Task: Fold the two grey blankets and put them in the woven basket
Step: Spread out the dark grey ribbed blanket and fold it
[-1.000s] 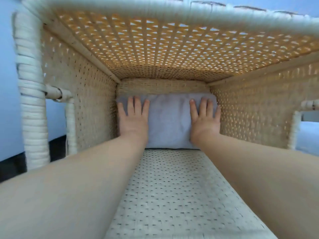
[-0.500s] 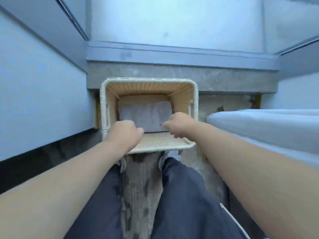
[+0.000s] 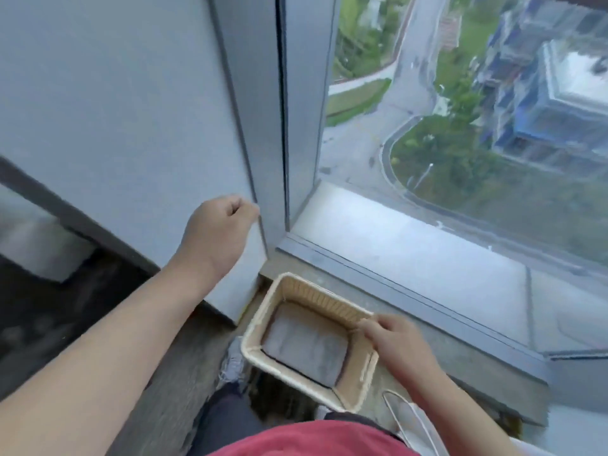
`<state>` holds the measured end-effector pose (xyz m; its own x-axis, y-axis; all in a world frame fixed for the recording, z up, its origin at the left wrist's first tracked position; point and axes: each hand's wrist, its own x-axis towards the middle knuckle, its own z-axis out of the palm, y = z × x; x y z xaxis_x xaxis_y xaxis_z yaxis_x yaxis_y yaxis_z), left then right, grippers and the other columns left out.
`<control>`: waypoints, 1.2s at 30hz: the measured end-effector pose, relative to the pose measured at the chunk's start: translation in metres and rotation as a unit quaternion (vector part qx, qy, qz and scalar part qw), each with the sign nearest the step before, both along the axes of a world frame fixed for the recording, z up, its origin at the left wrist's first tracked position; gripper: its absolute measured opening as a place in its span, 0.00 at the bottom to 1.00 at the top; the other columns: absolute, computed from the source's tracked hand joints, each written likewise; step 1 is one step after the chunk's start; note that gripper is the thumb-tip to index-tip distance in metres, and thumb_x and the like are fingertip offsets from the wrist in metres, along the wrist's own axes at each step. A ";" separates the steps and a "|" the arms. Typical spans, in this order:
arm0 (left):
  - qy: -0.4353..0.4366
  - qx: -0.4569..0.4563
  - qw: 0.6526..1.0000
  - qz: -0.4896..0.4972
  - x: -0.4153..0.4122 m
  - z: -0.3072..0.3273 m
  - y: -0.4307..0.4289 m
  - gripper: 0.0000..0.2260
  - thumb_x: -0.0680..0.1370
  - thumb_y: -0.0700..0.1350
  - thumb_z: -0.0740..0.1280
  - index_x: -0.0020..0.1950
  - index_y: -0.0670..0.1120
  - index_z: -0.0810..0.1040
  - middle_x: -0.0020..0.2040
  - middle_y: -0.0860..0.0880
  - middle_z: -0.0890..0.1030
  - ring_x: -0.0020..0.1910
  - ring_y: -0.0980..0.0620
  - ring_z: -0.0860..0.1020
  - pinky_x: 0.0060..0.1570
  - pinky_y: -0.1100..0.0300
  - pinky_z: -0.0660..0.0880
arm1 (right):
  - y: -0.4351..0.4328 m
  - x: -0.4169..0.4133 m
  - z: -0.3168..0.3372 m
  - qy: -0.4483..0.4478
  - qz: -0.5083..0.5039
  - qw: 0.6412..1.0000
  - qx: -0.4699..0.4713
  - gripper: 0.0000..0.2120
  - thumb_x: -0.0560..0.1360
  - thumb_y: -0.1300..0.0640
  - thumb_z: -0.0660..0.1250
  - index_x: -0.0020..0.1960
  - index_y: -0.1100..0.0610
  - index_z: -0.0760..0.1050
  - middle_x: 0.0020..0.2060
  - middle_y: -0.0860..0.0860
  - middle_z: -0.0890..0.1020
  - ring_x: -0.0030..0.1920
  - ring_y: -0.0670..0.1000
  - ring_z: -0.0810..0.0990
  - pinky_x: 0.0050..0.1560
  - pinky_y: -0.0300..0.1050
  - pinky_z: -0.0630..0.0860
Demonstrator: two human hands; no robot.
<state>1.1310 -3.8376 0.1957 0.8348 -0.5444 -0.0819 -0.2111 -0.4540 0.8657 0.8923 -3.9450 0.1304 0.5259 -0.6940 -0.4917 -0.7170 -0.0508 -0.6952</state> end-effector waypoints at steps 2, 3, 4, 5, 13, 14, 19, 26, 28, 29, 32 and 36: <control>0.013 -0.020 0.995 0.099 -0.017 0.009 0.059 0.15 0.67 0.53 0.60 0.30 0.42 0.65 0.28 0.48 0.67 0.30 0.51 0.66 0.34 0.53 0.64 | 0.001 -0.006 0.001 0.027 0.027 0.999 -0.011 0.14 0.73 0.55 0.65 0.30 0.54 0.68 0.22 0.46 0.68 0.24 0.46 0.65 0.29 0.42 0.61; 0.021 -0.021 0.988 0.149 -0.027 0.012 0.091 0.14 0.67 0.52 0.60 0.28 0.43 0.65 0.27 0.50 0.67 0.29 0.51 0.66 0.34 0.53 0.64 | 0.006 -0.006 0.001 0.028 0.022 0.999 -0.001 0.15 0.73 0.55 0.65 0.29 0.54 0.67 0.22 0.46 0.68 0.24 0.46 0.66 0.29 0.42 0.61; 0.035 -0.012 0.979 0.203 -0.038 0.013 0.126 0.12 0.66 0.52 0.59 0.27 0.45 0.65 0.26 0.51 0.67 0.29 0.52 0.65 0.34 0.53 0.64 | 0.014 -0.002 -0.001 0.024 0.027 0.999 0.011 0.16 0.73 0.55 0.65 0.28 0.53 0.66 0.22 0.47 0.67 0.25 0.48 0.66 0.31 0.42 0.62; 0.047 -0.003 0.965 0.257 -0.053 0.012 0.163 0.11 0.65 0.51 0.59 0.27 0.47 0.65 0.25 0.52 0.66 0.29 0.52 0.65 0.34 0.54 0.63 | 0.025 0.005 0.000 0.026 0.050 0.998 0.018 0.16 0.72 0.56 0.65 0.27 0.53 0.65 0.22 0.48 0.67 0.26 0.50 0.66 0.34 0.43 0.63; 0.151 -0.072 0.777 0.607 -0.192 -0.040 0.436 0.14 0.76 0.42 0.62 0.31 0.46 0.63 0.27 0.47 0.62 0.27 0.51 0.60 0.33 0.55 0.57 | 0.274 0.124 0.033 -0.051 0.398 0.914 0.053 0.15 0.75 0.57 0.63 0.30 0.55 0.67 0.24 0.48 0.69 0.29 0.50 0.68 0.35 0.45 0.65; 0.158 -0.087 0.735 0.654 -0.213 -0.047 0.472 0.15 0.77 0.41 0.62 0.31 0.46 0.63 0.25 0.49 0.62 0.26 0.51 0.60 0.32 0.56 0.57 | 0.328 0.139 0.044 -0.066 0.445 0.891 0.059 0.16 0.76 0.57 0.63 0.30 0.54 0.65 0.24 0.48 0.67 0.28 0.50 0.66 0.34 0.44 0.64; 0.208 -0.101 0.621 0.749 -0.252 -0.083 0.608 0.12 0.64 0.52 0.61 0.27 0.45 0.65 0.21 0.49 0.65 0.26 0.48 0.64 0.36 0.52 0.62 | 0.543 0.194 0.077 -0.163 0.573 0.800 0.069 0.18 0.75 0.56 0.64 0.28 0.53 0.64 0.20 0.43 0.66 0.23 0.43 0.64 0.25 0.38 0.62; 0.186 -0.162 0.586 0.772 -0.178 -0.070 0.746 0.12 0.63 0.53 0.62 0.28 0.47 0.63 0.23 0.50 0.65 0.26 0.50 0.63 0.34 0.54 0.61 | 0.654 0.239 0.056 -0.116 0.626 0.770 0.045 0.16 0.75 0.56 0.64 0.30 0.53 0.64 0.25 0.47 0.65 0.28 0.46 0.63 0.33 0.45 0.61; 0.157 -0.166 0.585 0.779 -0.134 -0.056 0.793 0.11 0.64 0.52 0.61 0.29 0.47 0.64 0.24 0.49 0.67 0.27 0.49 0.65 0.35 0.54 0.63 | 0.669 0.260 0.037 -0.078 0.612 0.786 0.047 0.16 0.75 0.57 0.65 0.30 0.54 0.64 0.25 0.49 0.64 0.28 0.48 0.63 0.34 0.46 0.61; 0.143 -0.179 0.583 0.779 -0.111 -0.049 0.817 0.11 0.64 0.52 0.61 0.29 0.47 0.64 0.26 0.48 0.66 0.27 0.49 0.64 0.35 0.54 0.63 | 0.680 0.273 0.028 -0.064 0.606 0.792 0.043 0.17 0.75 0.57 0.65 0.30 0.54 0.64 0.25 0.49 0.64 0.28 0.48 0.63 0.34 0.46 0.61; 0.118 -0.191 0.573 0.788 -0.052 -0.036 0.890 0.12 0.68 0.50 0.62 0.26 0.48 0.66 0.24 0.51 0.68 0.26 0.49 0.66 0.35 0.56 0.64 | 0.737 0.321 0.006 -0.045 0.601 0.796 0.053 0.18 0.75 0.55 0.65 0.29 0.55 0.63 0.26 0.51 0.64 0.29 0.49 0.63 0.34 0.46 0.62; 0.109 -0.144 0.552 0.814 -0.005 -0.033 0.983 0.17 0.74 0.46 0.61 0.25 0.50 0.66 0.25 0.51 0.67 0.31 0.48 0.66 0.37 0.53 0.67 | 0.870 0.398 -0.006 -0.035 0.661 0.745 0.082 0.19 0.74 0.55 0.65 0.28 0.54 0.62 0.24 0.51 0.63 0.28 0.50 0.62 0.33 0.46 0.60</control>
<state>1.1259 -2.8551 0.1631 0.2238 0.8961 -0.3833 0.3964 0.2756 0.8757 1.2902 -3.0752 0.1247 0.7257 0.5190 -0.4516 -0.0777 -0.5904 -0.8034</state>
